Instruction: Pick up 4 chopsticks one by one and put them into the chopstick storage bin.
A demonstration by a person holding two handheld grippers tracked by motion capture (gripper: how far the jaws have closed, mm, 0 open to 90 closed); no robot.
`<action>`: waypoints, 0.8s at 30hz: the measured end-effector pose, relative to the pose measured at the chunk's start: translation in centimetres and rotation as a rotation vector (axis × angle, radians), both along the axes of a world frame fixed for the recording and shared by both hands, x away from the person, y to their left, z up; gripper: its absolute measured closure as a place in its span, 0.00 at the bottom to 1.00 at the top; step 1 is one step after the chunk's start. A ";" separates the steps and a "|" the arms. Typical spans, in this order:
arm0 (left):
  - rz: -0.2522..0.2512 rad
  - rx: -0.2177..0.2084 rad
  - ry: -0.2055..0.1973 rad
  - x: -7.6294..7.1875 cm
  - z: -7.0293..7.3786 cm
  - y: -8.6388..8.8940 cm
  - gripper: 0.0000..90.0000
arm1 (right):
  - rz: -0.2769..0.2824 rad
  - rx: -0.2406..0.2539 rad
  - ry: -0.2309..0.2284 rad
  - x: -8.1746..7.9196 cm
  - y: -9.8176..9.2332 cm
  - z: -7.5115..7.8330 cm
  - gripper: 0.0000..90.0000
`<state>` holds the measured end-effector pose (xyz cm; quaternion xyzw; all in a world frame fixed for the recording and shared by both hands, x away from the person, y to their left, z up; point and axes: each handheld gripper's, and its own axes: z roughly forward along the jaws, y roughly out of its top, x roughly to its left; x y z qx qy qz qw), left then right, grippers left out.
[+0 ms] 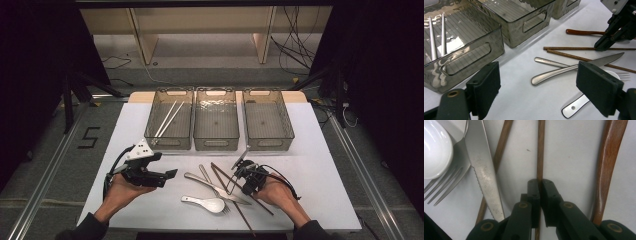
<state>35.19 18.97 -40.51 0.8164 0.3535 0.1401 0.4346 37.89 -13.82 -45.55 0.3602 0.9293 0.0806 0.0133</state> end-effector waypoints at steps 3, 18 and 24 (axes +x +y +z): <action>-0.001 0.005 0.000 0.0 0.0 0.0 0.21 | 0.004 0.004 -0.001 0.0 -0.1 0.0 0.96; -0.015 0.025 0.023 0.3 -0.4 -0.1 0.21 | 0.067 0.067 -0.119 -0.8 0.4 2.9 0.96; -0.043 0.001 0.067 0.6 -0.5 -0.4 0.21 | 0.152 0.071 -0.158 -1.6 1.2 4.0 0.96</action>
